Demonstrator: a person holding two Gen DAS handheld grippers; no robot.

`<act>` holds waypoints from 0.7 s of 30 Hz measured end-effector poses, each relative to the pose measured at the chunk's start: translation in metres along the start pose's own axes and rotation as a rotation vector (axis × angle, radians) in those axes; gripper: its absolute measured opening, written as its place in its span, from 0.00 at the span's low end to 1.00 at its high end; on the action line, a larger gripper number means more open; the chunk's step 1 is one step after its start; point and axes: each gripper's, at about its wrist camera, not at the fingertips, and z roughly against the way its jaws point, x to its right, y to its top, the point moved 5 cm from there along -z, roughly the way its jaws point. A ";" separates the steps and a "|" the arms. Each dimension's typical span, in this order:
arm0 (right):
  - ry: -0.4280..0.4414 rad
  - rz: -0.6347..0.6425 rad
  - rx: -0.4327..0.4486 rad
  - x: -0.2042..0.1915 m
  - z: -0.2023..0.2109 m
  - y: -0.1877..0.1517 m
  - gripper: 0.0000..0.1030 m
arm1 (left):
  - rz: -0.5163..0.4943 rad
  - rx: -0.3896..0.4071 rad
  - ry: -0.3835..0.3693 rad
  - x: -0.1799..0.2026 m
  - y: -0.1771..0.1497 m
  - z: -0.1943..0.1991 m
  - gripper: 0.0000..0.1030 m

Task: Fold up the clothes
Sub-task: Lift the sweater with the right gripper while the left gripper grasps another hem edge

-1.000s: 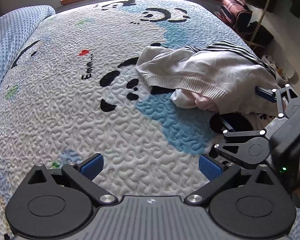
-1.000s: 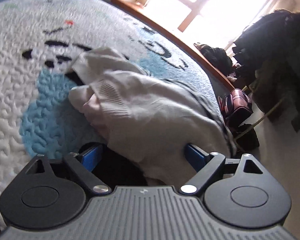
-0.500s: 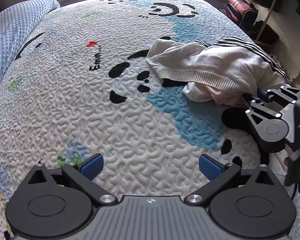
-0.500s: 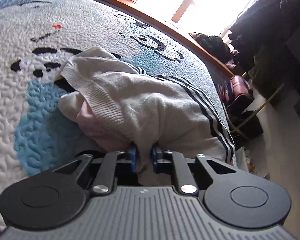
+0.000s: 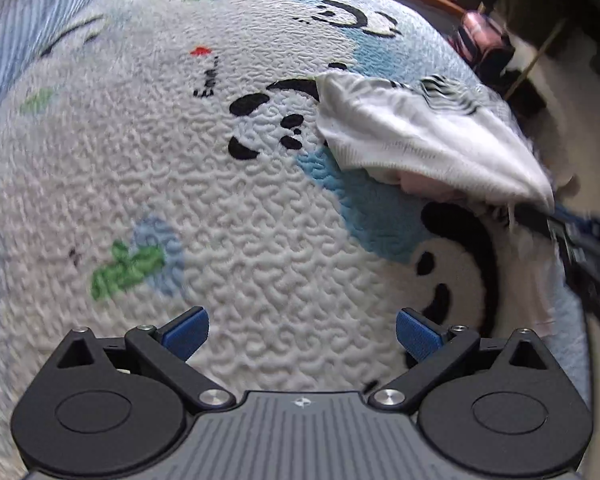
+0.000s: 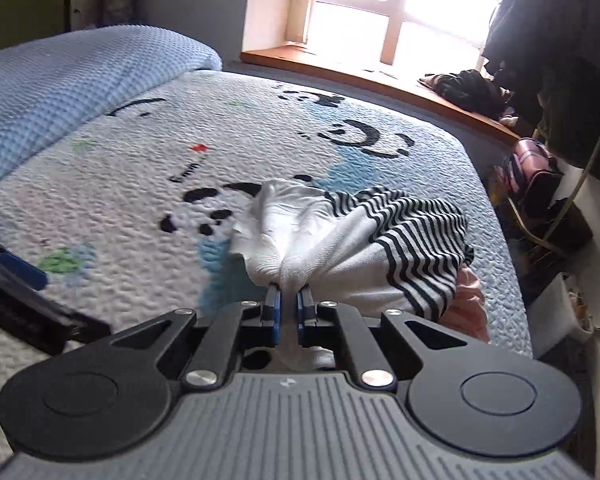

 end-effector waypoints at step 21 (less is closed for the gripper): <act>0.129 -0.384 -0.084 -0.035 0.175 -0.026 0.07 | -1.207 0.682 0.251 0.088 -0.177 0.017 0.98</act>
